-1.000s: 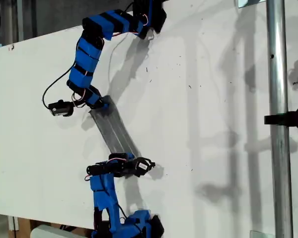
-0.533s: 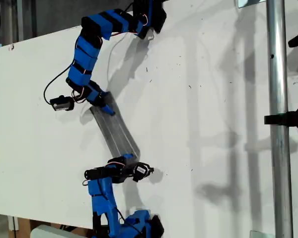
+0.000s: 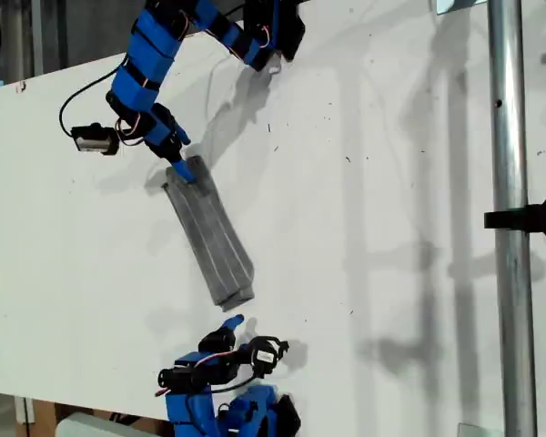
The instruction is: Grasp corners of a towel and fold twice.
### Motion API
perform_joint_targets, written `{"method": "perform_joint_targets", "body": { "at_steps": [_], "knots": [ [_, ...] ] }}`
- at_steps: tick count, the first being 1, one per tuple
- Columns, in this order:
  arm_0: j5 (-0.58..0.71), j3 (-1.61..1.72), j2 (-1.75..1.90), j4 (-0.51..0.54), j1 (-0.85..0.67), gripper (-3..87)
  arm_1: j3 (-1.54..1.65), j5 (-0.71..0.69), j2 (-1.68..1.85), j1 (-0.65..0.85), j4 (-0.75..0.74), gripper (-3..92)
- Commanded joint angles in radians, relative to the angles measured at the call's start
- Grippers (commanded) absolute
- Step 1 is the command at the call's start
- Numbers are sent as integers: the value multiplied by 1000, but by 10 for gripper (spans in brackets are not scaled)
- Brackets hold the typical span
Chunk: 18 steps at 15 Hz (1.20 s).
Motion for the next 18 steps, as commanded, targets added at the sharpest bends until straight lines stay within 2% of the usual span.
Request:
{"method": "perform_joint_targets", "body": {
  "at_steps": [1, 3, 4, 5, 6, 8, 10, 13, 15, 17, 18],
  "knots": [
    [-141, 173, 299, -67, 146, 109, 186, 132, 295, 83, 54, 463],
    [-236, 431, 581, -212, 264, 47, 402, 195, 574, 155, 89, 471],
    [-238, 592, 764, -336, 310, -5, 485, 219, 709, 170, 91, 471],
    [-256, 735, 960, -390, 342, -28, 512, 265, 790, 120, 89, 444],
    [-285, 830, 1131, -354, 367, -28, 523, 296, 801, 107, 98, 450],
    [-282, 928, 1355, -244, 371, -29, 581, 264, 758, 121, 6, 460],
    [-264, 968, 1350, -284, 368, -29, 551, 170, 589, 141, -153, 475],
    [-291, 1008, 1350, -296, 367, -29, 344, 78, 143, 147, -379, 492],
    [-291, 1009, 1350, -295, 371, -29, 115, 61, -141, 94, -417, 502],
    [-284, 1012, 1350, -293, 368, -29, -110, 58, -330, 40, -377, 495],
    [-278, 1012, 1350, -293, 362, -29, -204, 58, -405, 12, -350, 462]
  ]
}}
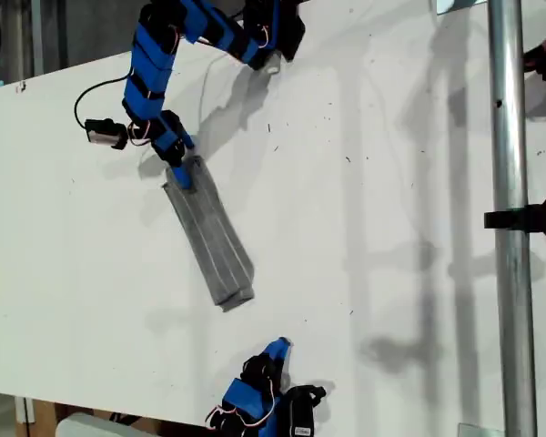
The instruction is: Grasp corners of a towel and fold twice.
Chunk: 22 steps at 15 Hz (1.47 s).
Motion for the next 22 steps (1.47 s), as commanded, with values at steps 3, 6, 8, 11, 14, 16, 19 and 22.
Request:
{"method": "perform_joint_targets", "body": {
  "at_steps": [3, 6, 8, 11, 14, 16, 19, 22],
  "knots": [
    [29, 0, 6, -5, -14, -28, -275, 12, -130, -146, 38, 76],
    [63, -5, 6, -2, -37, -28, -198, 44, -66, -207, 135, -2],
    [92, -2, 6, -5, -54, -28, 31, 114, 198, -225, 229, -2],
    [132, 2, 6, -14, -77, -28, 216, 279, 770, -287, 623, -2],
    [152, 12, 6, -43, -95, -28, 66, 368, 931, -400, 819, -2],
    [110, 28, 6, -46, -101, -25, 25, 385, 723, -483, 566, -3],
    [63, 29, 6, -20, -98, -24, -201, 397, 265, -555, 258, 5],
    [66, 31, 6, -18, -87, -24, -336, 449, 114, -557, 222, 272]
  ]
}}
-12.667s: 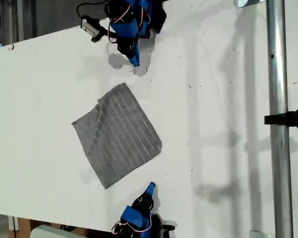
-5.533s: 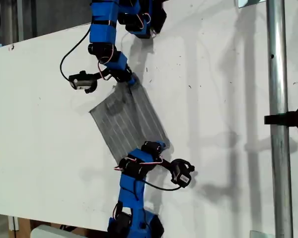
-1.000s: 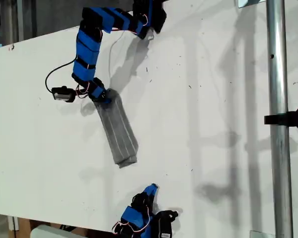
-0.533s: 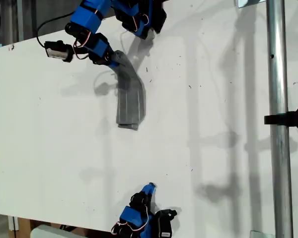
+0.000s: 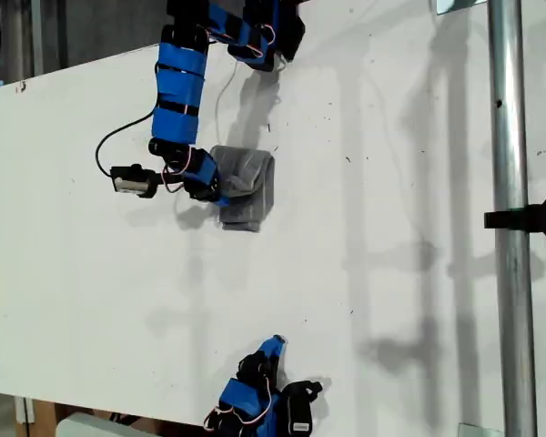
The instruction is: Grasp corners of a towel and fold twice.
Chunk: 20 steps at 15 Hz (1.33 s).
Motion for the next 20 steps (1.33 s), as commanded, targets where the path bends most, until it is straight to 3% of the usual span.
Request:
{"method": "perform_joint_targets", "body": {
  "at_steps": [1, 5, 7, 8, 10, 12, 13, 15, 17, 18, 19, 20],
  "knots": [
    [9, 9, 6, 6, -9, -24, -94, 11, 31, 0, -52, 287],
    [144, 9, 6, 8, -21, -24, -25, 2, 227, 61, -63, 220],
    [301, 9, 6, 8, -21, -24, 259, -12, 494, 141, -37, 194],
    [437, 9, 6, 8, -21, -24, 477, -12, 709, 196, -40, 157],
    [864, 11, 6, 2, -17, -26, 897, -35, 1261, 302, 9, 26],
    [862, 11, 6, 0, -17, -26, 1158, -43, 1793, 304, 184, -3],
    [862, 11, 6, 0, -18, -26, 1227, -35, 1899, 249, 175, -3],
    [862, 11, 6, 0, -18, -26, 1325, 95, 1898, 224, 204, 54],
    [862, 11, 6, 0, -18, -26, 1390, 319, 1896, 156, 256, 98],
    [862, 11, 6, 0, -18, -26, 1391, 318, 1896, 110, 255, 100],
    [862, 11, 6, 0, -18, -26, 1385, 437, 1896, 74, 268, 100],
    [861, 11, 6, 0, -18, -26, 1387, 403, 1896, 63, 268, 100]
  ]
}}
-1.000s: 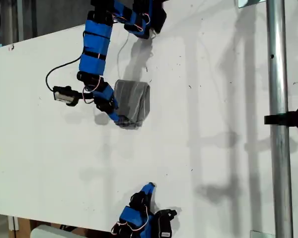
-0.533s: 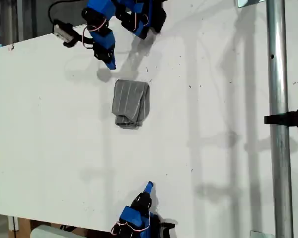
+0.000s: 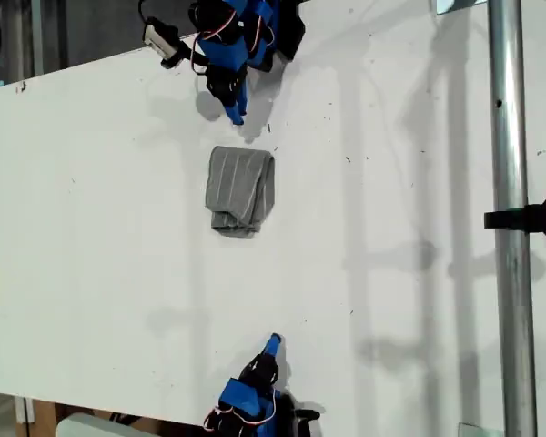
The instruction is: Grasp corners of a towel and fold twice.
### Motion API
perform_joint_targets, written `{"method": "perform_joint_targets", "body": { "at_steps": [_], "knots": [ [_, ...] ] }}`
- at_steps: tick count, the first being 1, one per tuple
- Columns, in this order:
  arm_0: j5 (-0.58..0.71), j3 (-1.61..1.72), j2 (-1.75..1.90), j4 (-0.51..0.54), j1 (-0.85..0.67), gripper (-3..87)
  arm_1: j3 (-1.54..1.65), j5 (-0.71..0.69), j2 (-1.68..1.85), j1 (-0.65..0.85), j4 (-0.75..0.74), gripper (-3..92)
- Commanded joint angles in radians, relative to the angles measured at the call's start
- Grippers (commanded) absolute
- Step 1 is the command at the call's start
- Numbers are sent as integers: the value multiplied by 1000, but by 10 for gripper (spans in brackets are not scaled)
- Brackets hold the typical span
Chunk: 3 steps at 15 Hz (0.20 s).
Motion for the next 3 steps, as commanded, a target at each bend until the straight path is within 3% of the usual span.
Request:
{"method": "perform_joint_targets", "body": {
  "at_steps": [1, 3],
  "knots": [
    [6, 11, 6, 0, -12, -26, -9, 11, -2, -28, 3, 100],
    [6, 11, 6, 0, -14, -26, -9, 12, -2, -35, 3, 100]
  ]
}}
